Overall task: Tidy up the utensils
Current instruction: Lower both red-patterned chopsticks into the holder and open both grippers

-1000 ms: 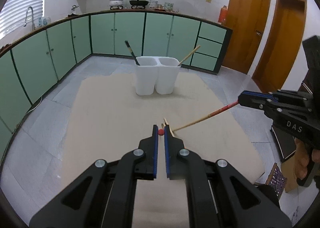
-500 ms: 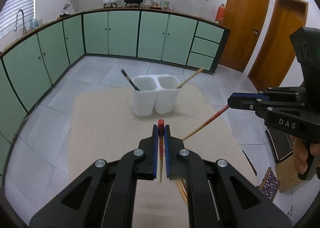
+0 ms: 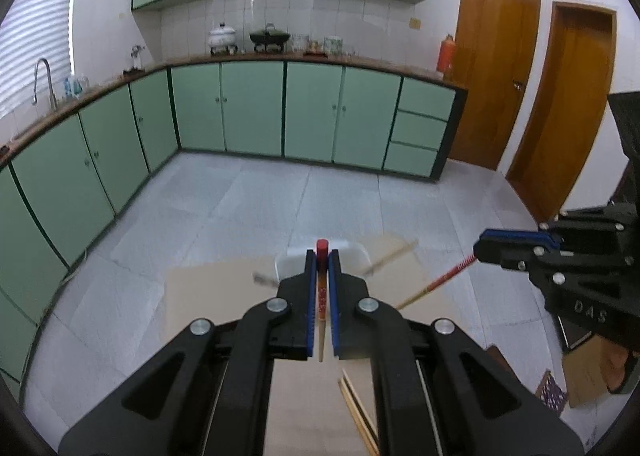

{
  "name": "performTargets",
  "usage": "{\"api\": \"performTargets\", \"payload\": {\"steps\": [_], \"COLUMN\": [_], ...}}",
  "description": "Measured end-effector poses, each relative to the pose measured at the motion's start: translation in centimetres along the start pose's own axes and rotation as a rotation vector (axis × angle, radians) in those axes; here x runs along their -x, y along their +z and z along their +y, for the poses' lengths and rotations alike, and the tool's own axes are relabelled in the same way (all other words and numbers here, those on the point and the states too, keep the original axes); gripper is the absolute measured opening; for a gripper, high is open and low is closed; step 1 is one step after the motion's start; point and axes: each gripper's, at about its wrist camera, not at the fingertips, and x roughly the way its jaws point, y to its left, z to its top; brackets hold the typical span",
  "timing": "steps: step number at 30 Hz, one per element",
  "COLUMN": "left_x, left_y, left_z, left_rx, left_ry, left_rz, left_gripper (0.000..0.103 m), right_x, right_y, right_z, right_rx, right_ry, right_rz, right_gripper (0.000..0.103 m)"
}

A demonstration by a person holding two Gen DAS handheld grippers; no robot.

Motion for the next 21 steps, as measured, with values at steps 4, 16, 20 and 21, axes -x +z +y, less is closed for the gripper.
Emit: {"api": "performTargets", "payload": {"steps": [4, 16, 20, 21], "left_x": [-0.7, -8.8, -12.6, -13.0], "left_y": [3.6, 6.2, 3.2, 2.8], "left_z": [-0.3, 0.9, 1.2, 1.3], "left_rx": [0.015, 0.053, 0.052, 0.051], "left_ry": [0.014, 0.052, 0.046, 0.046], "left_rz": [-0.044, -0.1, -0.029, -0.019], "left_gripper": [0.005, 0.005, 0.005, 0.006], "right_x": [0.2, -8.1, -11.6, -12.2], "right_y": [3.2, 5.3, 3.5, 3.1], "right_z": [-1.0, -5.9, -6.9, -7.1], "right_rx": [-0.022, -0.125, -0.137, -0.14], "right_ry": [-0.015, -0.027, -0.01, -0.004], "right_rz": [-0.03, 0.003, 0.057, 0.068], "right_gripper": [0.006, 0.006, 0.006, 0.006]}}
